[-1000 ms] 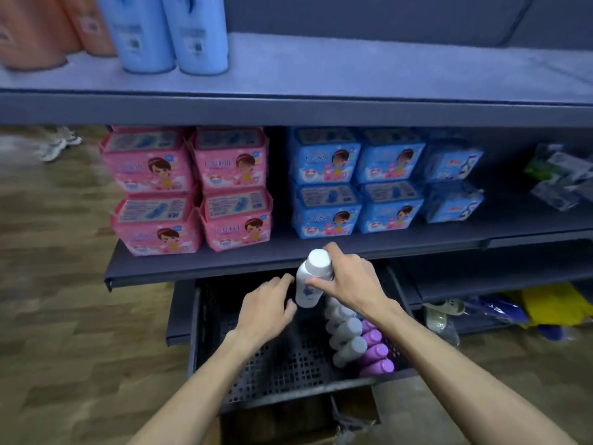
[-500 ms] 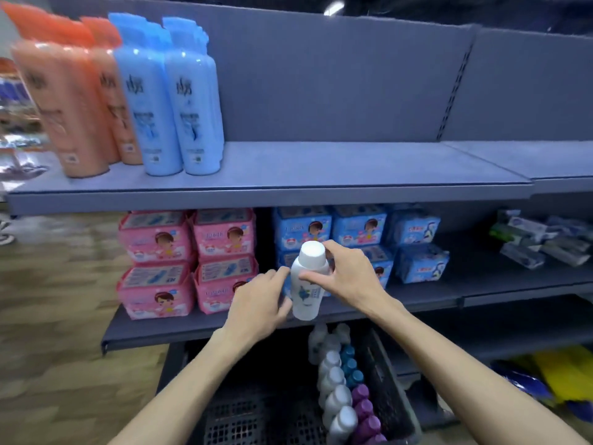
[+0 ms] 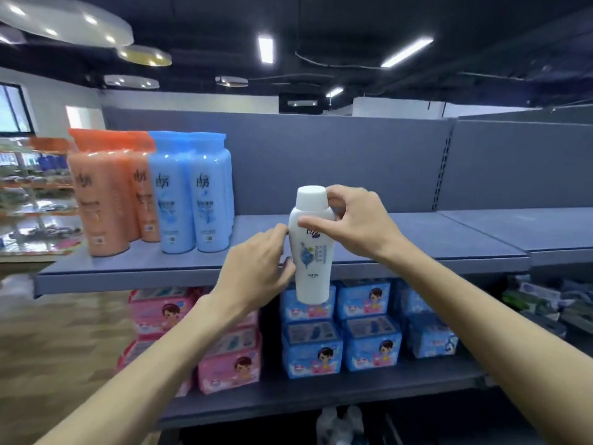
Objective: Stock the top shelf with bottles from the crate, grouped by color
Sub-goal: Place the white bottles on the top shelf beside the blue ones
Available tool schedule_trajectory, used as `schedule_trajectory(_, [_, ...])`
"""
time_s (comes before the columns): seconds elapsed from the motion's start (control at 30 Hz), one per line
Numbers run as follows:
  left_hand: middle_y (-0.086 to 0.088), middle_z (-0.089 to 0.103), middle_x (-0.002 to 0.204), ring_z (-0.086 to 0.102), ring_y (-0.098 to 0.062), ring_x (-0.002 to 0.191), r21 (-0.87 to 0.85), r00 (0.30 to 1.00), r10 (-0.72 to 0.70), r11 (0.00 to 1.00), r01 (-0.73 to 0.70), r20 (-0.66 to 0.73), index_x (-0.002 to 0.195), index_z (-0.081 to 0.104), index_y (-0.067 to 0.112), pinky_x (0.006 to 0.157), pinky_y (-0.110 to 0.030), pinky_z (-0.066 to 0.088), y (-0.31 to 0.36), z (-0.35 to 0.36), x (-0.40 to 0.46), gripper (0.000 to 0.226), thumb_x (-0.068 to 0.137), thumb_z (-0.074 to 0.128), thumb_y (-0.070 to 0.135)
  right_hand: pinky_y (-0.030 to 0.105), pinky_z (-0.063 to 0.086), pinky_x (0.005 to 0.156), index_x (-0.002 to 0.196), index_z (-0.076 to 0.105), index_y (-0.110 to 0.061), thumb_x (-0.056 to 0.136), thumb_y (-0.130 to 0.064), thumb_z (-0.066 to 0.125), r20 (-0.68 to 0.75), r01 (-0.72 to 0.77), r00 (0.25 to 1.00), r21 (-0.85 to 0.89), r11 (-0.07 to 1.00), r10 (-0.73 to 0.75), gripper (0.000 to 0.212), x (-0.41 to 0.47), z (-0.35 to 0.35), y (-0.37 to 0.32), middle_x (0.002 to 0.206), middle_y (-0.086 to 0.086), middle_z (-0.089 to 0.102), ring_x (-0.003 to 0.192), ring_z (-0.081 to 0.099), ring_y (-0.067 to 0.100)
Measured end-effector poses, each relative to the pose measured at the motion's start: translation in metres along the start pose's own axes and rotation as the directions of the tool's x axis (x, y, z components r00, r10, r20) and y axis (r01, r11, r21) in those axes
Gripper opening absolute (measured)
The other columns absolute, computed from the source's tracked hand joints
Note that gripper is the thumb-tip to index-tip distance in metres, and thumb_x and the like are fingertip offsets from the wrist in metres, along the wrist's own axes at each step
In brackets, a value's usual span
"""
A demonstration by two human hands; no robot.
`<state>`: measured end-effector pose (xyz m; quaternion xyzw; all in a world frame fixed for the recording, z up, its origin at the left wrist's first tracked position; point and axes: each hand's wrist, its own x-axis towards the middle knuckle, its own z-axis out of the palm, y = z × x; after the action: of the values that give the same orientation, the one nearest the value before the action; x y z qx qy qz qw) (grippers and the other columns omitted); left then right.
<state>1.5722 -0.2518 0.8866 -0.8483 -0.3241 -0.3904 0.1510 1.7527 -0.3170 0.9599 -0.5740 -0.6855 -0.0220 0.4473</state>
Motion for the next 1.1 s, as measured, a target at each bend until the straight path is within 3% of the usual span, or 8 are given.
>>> schedule_trajectory(0.13, [0.006, 0.057, 0.081, 0.055, -0.019, 0.072, 0.002, 0.999, -0.004, 1.000, 0.004, -0.048, 0.100, 0.046, 0.017, 0.052, -0.035, 0.044, -0.009, -0.017, 0.032, 0.021, 0.087, 0.055, 0.032, 0.033, 0.060, 0.072, 0.102, 0.071, -0.020, 0.075, -0.054, 0.077, -0.006, 0.025, 1.000, 0.031, 0.999, -0.025, 0.045, 0.033, -0.015, -0.014, 0.093, -0.010, 0.074, 0.084, 0.070, 0.003])
schedule_trajectory(0.33, [0.006, 0.056, 0.083, 0.053, -0.019, 0.071, 0.046, 1.000, -0.002, 0.999, 0.003, -0.024, 0.100, 0.044, 0.017, 0.051, -0.033, 0.039, -0.026, -0.021, 0.057, 0.022, 0.088, 0.052, 0.033, 0.030, 0.061, 0.071, 0.107, 0.070, -0.017, 0.076, -0.051, 0.077, -0.032, 0.045, 0.998, 0.006, 0.999, -0.045, 0.047, 0.062, -0.013, -0.018, 0.099, -0.006, 0.074, 0.086, 0.070, 0.005])
schedule_trajectory(0.53, [0.007, 0.058, 0.089, 0.056, -0.018, 0.078, 0.059, 0.998, -0.003, 0.998, -0.001, 0.060, 0.110, 0.045, 0.020, 0.055, -0.032, 0.042, -0.038, -0.009, 0.056, 0.025, 0.089, 0.049, 0.035, 0.033, 0.061, 0.070, 0.110, 0.066, -0.022, 0.079, -0.051, 0.075, -0.051, -0.049, 0.997, 0.077, 0.996, 0.053, 0.043, 0.067, 0.012, 0.001, 0.100, -0.010, 0.072, 0.086, 0.068, 0.005])
schedule_trajectory(0.63, [0.006, 0.057, 0.090, 0.057, -0.019, 0.082, 0.029, 0.996, -0.027, 0.999, 0.025, 0.083, 0.118, 0.045, 0.022, 0.059, -0.035, 0.045, -0.041, 0.001, 0.047, 0.031, 0.089, 0.048, 0.034, 0.035, 0.060, 0.071, 0.115, 0.058, -0.026, 0.073, -0.047, 0.080, 0.037, -0.139, 0.990, 0.076, 0.987, 0.137, 0.052, 0.059, 0.026, 0.016, 0.102, -0.012, 0.068, 0.086, 0.065, 0.006])
schedule_trajectory(0.77, [0.007, 0.058, 0.093, 0.057, -0.018, 0.085, 0.029, 0.995, -0.016, 0.999, 0.013, 0.102, 0.124, 0.044, 0.028, 0.059, -0.033, 0.044, -0.046, 0.012, 0.036, 0.035, 0.090, 0.046, 0.036, 0.019, 0.054, 0.065, 0.110, 0.056, -0.025, 0.065, -0.036, 0.088, 0.189, -0.241, 0.957, 0.090, 0.966, 0.221, 0.057, 0.040, 0.040, 0.034, 0.102, -0.015, 0.066, 0.084, 0.065, 0.004])
schedule_trajectory(0.93, [0.005, 0.058, 0.085, 0.058, -0.022, 0.078, 0.092, 0.990, -0.050, 0.995, 0.039, 0.131, 0.113, 0.051, 0.023, 0.052, -0.032, 0.042, -0.055, 0.028, 0.040, 0.031, 0.083, 0.057, 0.025, 0.007, 0.045, 0.061, 0.109, 0.066, -0.027, 0.064, -0.033, 0.088, 0.214, -0.236, 0.949, -0.005, 0.972, 0.231, 0.050, 0.036, 0.056, 0.047, 0.096, -0.015, 0.070, 0.076, 0.063, -0.002])
schedule_trajectory(1.03, [0.001, 0.059, 0.075, 0.058, -0.026, 0.066, 0.215, 0.986, -0.091, 0.975, 0.059, 0.142, 0.098, 0.059, 0.016, 0.041, -0.030, 0.033, -0.067, 0.040, 0.047, 0.029, 0.070, 0.067, 0.014, 0.007, 0.044, 0.063, 0.110, 0.067, -0.026, 0.067, -0.033, 0.086, 0.197, -0.237, 0.953, 0.006, 0.972, 0.231, 0.047, 0.043, 0.069, 0.052, 0.098, -0.015, 0.071, 0.079, 0.063, -0.004])
schedule_trajectory(1.1, [-0.002, 0.061, 0.086, 0.060, -0.029, 0.078, 0.183, 0.979, -0.142, 0.976, 0.114, 0.145, 0.105, 0.057, 0.015, 0.047, -0.032, 0.034, -0.072, 0.046, 0.050, 0.026, 0.079, 0.059, 0.013, 0.013, 0.048, 0.069, 0.111, 0.067, -0.023, 0.068, -0.034, 0.085, 0.192, -0.254, 0.950, 0.015, 0.967, 0.246, 0.048, 0.050, 0.078, 0.055, 0.100, -0.013, 0.071, 0.083, 0.064, -0.001])
